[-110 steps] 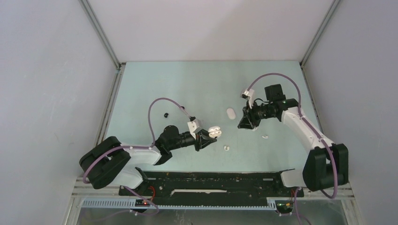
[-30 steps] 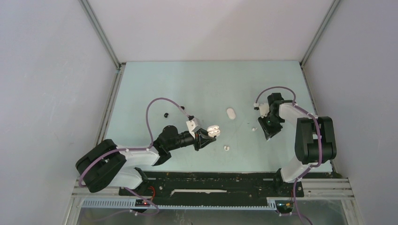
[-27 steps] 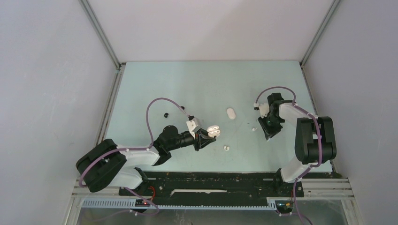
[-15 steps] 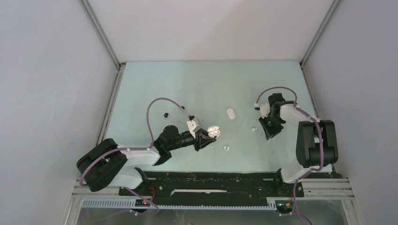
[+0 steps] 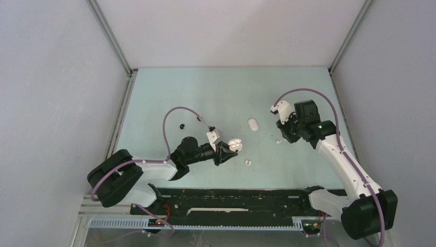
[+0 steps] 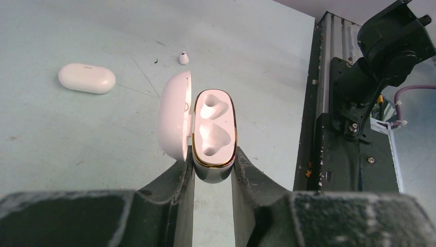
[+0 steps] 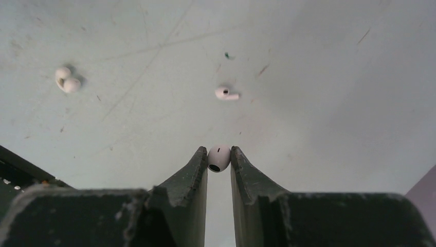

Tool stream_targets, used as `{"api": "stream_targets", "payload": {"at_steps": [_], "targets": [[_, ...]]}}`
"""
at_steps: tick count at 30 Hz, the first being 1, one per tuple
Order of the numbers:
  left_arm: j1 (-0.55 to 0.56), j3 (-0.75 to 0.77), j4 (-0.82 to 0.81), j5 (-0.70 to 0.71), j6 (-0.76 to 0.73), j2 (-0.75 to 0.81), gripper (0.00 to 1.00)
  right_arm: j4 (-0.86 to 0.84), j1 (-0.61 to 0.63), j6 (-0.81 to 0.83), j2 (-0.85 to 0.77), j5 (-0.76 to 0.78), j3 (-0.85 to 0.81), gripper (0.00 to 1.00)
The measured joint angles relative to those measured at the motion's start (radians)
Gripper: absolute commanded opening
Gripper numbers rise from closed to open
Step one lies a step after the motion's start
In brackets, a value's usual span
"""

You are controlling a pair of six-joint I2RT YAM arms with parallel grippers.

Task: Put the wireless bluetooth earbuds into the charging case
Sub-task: Pick up the earbud from the center of the board.

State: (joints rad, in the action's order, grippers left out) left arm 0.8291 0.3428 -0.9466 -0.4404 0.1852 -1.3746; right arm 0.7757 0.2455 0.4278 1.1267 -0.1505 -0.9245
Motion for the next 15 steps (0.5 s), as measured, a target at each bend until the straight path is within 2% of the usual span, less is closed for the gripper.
{"api": "stream_targets", "payload": {"at_steps": [9,15], "targets": [[0.000,0.051,0.006,0.006,0.025,-0.063,0.00,-0.241,0.118,0.079,-0.081,-0.093,-0.008,0.00],[0.000,0.060,-0.001,0.027,0.060,-0.071,0.00,-0.328,0.174,0.090,0.014,-0.108,-0.160,0.00]]}}
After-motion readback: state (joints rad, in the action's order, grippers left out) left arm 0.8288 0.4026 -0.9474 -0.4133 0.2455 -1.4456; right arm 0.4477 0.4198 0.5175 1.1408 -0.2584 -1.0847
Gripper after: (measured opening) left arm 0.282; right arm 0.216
